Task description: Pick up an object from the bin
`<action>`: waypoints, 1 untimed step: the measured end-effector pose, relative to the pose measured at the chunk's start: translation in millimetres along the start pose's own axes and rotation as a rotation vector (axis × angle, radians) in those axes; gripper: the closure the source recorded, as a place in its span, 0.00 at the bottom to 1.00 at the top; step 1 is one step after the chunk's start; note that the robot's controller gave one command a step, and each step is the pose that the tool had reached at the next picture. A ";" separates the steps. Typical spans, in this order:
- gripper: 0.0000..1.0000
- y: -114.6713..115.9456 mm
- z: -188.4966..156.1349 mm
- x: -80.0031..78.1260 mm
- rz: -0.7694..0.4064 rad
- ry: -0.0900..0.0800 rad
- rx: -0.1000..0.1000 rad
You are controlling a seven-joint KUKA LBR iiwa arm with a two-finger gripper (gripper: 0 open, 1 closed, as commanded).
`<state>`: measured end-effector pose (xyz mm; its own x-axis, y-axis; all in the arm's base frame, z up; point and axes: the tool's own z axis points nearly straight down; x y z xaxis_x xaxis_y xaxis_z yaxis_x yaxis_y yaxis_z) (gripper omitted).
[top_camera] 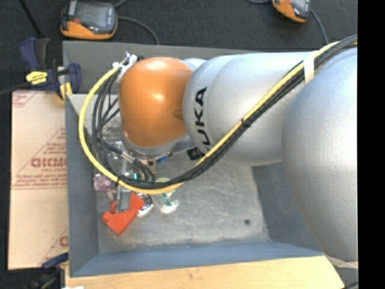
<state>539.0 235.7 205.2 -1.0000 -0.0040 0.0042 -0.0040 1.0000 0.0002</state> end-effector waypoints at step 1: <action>0.00 -82.4 135.4 1.6 -0.116 -0.001 0.004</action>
Offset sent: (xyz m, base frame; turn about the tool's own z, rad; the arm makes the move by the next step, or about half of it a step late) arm -0.0018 -0.0778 -0.1316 -0.1203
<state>537.2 153.2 69.8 -0.9928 -0.1196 0.0032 -0.1196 0.9928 -0.0034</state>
